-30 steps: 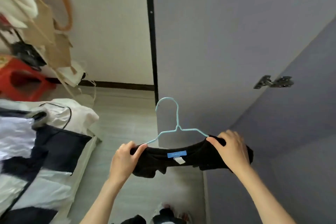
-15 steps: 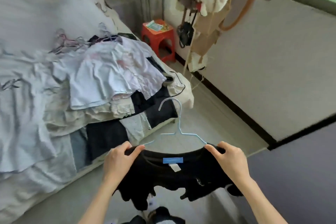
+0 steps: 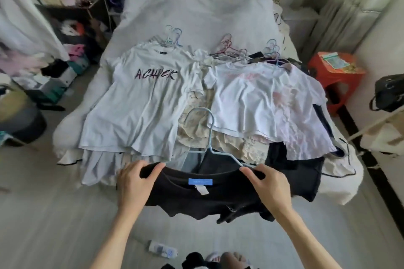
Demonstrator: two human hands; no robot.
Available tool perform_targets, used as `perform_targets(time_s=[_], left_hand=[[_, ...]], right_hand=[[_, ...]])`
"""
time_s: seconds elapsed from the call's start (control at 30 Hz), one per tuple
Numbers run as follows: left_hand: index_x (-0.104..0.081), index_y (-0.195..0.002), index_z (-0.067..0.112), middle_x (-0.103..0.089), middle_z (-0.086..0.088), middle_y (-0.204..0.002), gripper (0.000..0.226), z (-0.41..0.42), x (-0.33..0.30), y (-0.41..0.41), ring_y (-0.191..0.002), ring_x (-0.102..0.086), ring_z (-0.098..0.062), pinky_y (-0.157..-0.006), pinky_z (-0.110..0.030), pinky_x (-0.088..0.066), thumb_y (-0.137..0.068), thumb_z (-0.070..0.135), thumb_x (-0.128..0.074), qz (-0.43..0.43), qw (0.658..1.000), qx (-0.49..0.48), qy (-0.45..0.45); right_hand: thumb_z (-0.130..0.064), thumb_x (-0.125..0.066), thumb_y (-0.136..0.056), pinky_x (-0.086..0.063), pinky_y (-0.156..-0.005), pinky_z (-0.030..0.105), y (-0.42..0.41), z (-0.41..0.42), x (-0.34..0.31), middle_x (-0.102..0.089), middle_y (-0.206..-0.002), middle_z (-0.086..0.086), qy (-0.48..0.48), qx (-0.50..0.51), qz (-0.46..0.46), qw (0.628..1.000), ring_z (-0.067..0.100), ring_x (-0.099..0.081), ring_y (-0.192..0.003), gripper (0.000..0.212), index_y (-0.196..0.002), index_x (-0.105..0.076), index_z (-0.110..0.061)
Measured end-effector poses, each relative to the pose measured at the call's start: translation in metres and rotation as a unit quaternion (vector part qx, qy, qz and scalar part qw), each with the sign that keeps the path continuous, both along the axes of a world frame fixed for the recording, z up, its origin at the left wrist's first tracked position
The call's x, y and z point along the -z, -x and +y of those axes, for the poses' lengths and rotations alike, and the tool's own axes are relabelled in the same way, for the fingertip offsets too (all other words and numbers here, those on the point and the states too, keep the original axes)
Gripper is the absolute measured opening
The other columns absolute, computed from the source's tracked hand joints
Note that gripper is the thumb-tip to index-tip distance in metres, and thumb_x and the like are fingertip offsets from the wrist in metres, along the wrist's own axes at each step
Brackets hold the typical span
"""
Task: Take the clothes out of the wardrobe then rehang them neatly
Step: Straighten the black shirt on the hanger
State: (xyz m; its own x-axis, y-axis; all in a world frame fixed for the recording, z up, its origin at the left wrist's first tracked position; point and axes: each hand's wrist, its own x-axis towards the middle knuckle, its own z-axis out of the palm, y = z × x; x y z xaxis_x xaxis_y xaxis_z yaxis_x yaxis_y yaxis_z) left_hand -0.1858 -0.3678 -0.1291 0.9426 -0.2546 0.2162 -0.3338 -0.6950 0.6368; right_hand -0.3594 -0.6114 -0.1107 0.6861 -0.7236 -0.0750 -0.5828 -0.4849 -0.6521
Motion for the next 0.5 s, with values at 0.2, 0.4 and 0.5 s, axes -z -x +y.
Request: perform_targets(time_s=[0.2,0.4,0.5], left_hand=[[-0.060,-0.069,0.006,-0.057,0.002,-0.069,0.026,0.023,-0.042,-0.068,-0.075,-0.051,-0.024,-0.079,-0.041,-0.039,-0.072,0.024,-0.078,-0.108,0.989,-0.097,0.011],[-0.062,-0.073,0.006,-0.059,-0.005,-0.073,0.031,0.018,-0.088,-0.186,-0.080,-0.047,-0.027,-0.079,-0.036,-0.029,-0.077,0.035,-0.073,-0.221,0.963,-0.154,-0.002],[-0.062,-0.074,0.009,-0.059,-0.005,-0.074,0.041,0.008,-0.116,-0.247,-0.081,-0.047,-0.027,-0.079,-0.040,-0.032,-0.079,0.049,-0.061,-0.256,0.953,-0.159,-0.009]], right_hand=[[-0.053,-0.061,-0.079,-0.036,-0.053,0.023,-0.113,0.004,-0.031,-0.058,-0.062,-0.005,0.020,-0.079,-0.083,0.993,0.013,-0.053,-0.060,0.039,-0.065,-0.061,-0.017],[-0.054,-0.062,-0.078,-0.042,-0.062,0.031,-0.246,-0.009,-0.072,-0.062,-0.065,-0.006,0.028,-0.094,-0.163,0.982,0.015,-0.056,-0.066,0.039,-0.065,-0.064,-0.017],[-0.056,-0.061,-0.078,-0.033,-0.055,0.027,-0.309,-0.022,-0.096,-0.055,-0.058,-0.006,0.036,-0.096,-0.182,0.978,0.016,-0.052,-0.062,0.041,-0.059,-0.058,-0.020]])
